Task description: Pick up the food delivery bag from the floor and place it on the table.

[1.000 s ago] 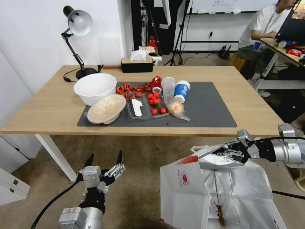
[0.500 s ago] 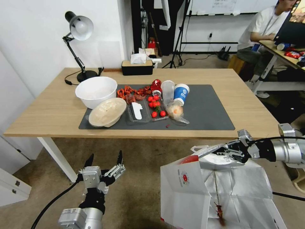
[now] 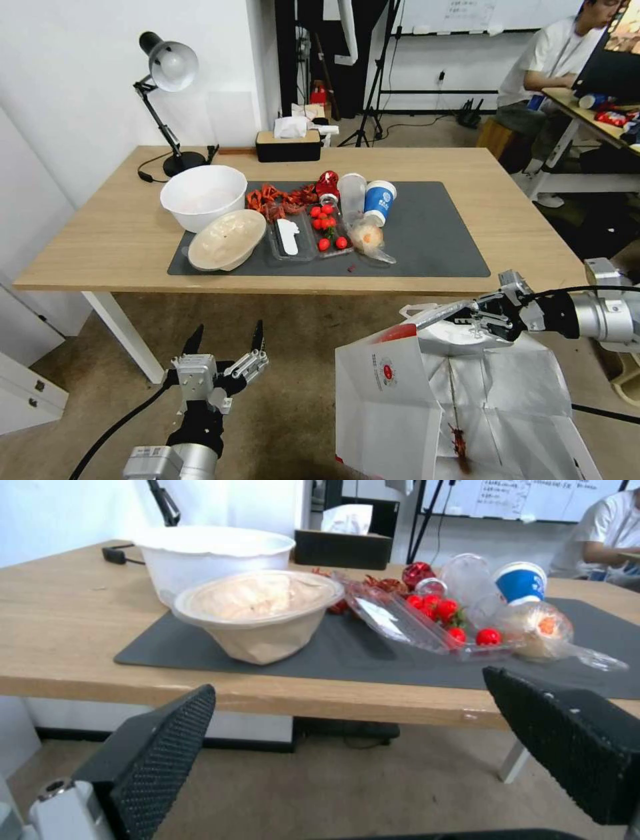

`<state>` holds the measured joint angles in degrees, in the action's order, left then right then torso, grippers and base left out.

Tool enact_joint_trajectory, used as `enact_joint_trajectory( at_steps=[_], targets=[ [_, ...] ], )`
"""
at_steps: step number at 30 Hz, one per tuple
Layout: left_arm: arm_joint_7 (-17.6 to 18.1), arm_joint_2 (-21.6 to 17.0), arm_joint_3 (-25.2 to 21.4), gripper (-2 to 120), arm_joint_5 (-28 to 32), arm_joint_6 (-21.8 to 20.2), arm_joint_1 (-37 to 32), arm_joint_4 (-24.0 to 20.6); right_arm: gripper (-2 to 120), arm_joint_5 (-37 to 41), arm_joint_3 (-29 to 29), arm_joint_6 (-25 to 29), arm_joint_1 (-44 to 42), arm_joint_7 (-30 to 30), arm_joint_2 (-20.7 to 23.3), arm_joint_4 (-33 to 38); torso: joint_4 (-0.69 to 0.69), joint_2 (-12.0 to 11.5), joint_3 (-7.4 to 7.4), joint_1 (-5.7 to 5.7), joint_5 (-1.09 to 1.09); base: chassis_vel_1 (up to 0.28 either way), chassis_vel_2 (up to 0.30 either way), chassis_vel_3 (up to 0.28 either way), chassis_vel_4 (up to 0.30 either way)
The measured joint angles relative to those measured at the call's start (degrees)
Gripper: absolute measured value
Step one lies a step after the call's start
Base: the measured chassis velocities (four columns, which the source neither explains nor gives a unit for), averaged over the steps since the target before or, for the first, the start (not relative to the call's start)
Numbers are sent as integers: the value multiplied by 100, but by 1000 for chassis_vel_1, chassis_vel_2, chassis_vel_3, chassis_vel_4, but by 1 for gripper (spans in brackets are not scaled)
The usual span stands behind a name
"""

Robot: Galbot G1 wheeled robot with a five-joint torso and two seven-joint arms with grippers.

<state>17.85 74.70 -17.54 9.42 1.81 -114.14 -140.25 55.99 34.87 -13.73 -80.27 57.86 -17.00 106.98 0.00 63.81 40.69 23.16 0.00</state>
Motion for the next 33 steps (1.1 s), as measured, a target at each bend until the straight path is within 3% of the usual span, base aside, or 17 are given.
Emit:
enact_joint_trajectory(
  at_steps=[9,22,33],
  targets=[
    [32,9,2,100,-58,61,-30,48,0,36,97,18,-128,-114,-60,103,0,-29,-16,-13,1,0,0,0,0],
    [32,55,-2,100,-95,127,-19,71,0,1495,915,-40,-561,-1011,-86,360,-1,-54,-31,-25,0,0,0,0,0],
    [49,126,51,100,-175,167,-7,121,0,2992,1493,-141,-302,-1815,36,614,-1,-65,-37,-29,0,0,0,0,0]
  ],
)
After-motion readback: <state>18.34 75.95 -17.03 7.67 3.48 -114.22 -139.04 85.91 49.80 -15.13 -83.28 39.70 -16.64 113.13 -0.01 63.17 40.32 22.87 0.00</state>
